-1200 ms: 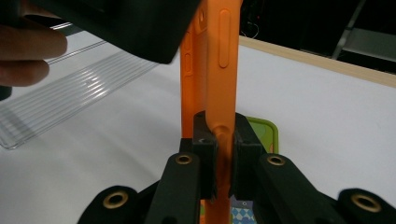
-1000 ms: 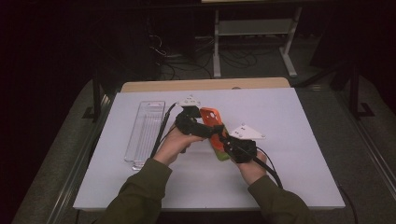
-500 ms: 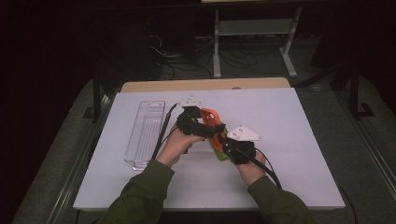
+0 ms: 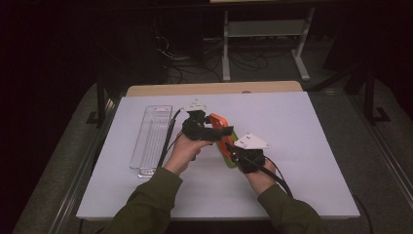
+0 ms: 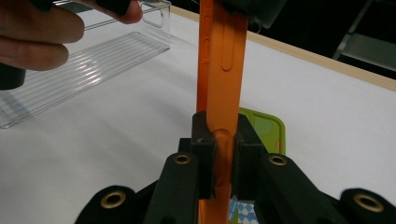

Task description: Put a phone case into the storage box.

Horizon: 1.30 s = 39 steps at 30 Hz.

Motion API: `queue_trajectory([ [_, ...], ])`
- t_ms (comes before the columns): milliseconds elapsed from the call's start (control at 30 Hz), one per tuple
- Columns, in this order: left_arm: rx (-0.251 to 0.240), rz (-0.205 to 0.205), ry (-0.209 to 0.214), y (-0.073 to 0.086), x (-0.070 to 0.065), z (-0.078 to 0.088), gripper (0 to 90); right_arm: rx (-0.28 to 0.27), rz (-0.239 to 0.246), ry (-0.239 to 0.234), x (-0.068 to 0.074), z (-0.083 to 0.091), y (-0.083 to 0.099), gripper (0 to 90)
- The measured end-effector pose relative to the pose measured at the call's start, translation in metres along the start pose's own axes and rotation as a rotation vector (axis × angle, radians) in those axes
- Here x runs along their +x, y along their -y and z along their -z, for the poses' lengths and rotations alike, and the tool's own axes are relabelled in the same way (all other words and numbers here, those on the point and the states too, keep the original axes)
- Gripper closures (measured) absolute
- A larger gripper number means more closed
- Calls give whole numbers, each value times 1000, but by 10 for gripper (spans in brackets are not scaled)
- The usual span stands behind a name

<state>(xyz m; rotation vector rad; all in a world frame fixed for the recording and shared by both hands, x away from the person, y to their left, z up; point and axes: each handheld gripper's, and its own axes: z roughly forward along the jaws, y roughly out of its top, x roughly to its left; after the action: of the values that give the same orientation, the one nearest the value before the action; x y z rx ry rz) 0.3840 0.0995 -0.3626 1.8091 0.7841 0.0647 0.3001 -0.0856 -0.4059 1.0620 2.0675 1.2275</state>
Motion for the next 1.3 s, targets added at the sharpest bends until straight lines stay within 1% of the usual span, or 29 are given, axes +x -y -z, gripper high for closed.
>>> queue_trajectory([
  [67,1,-2,0,0,0,0,144,4,2,-2,0,-1,0,797],
  [100,7,-7,-2,0,0,-1,147,8,-5,-3,0,-1,0,794],
  [167,9,-4,-5,0,0,-1,151,13,-4,-9,-1,-1,0,780],
  [200,9,-6,-10,0,0,-1,153,21,7,-14,-2,-1,0,762],
  [233,13,-10,-14,0,0,-1,154,26,11,-19,-2,-1,0,711],
  [267,12,-7,-13,0,1,-1,155,28,16,-23,-2,-1,0,681],
  [300,8,3,-14,0,2,0,155,33,19,-27,-3,0,0,654],
  [400,13,-6,-20,-1,5,2,156,33,13,-61,-8,2,1,588],
  [433,9,-2,-22,-2,5,3,156,36,24,-66,-11,3,2,566],
  [467,15,-12,-22,-2,7,4,156,42,17,-74,-13,5,2,548],
  [500,10,-2,-26,-3,7,4,157,46,7,-89,-16,7,3,528],
  [533,18,-22,-25,-3,9,5,157,50,6,-91,-20,9,4,504],
  [567,18,-22,-24,-3,10,5,156,56,-4,-97,-23,10,4,474],
  [600,25,-38,-26,-4,11,6,157,66,-12,-106,-25,11,4,450],
  [633,24,-37,-30,-5,12,7,156,76,-14,-112,-29,13,5,428],
  [667,21,-23,-36,-6,11,7,156,83,-17,-117,-32,15,6,403],
  [767,23,-25,-45,-10,14,12,157,104,-17,-128,-40,21,10,327],
  [867,15,-34,-62,-17,17,18,157,114,-20,-139,-48,30,17,279],
  [967,10,-42,-78,-24,18,23,156,124,-27,-136,-58,38,25,226],
  [1033,5,-54,-88,-29,19,28,156,120,-27,-118,-62,42,30,180],
  [1133,3,-65,-102,-37,19,32,156,115,-27,-113,-68,49,38,137],
  [1167,4,-70,-107,-39,19,34,156,116,-16,-111,-70,51,41,127],
  [1200,1,-76,-114,-43,19,35,156,118,-19,-103,-70,52,42,127],
  [1233,4,-84,-119,-45,19,37,156,118,-4,-84,-71,54,46,123],
  [1300,6,-94,-129,-50,20,39,156,123,-1,-81,-73,56,50,112],
])
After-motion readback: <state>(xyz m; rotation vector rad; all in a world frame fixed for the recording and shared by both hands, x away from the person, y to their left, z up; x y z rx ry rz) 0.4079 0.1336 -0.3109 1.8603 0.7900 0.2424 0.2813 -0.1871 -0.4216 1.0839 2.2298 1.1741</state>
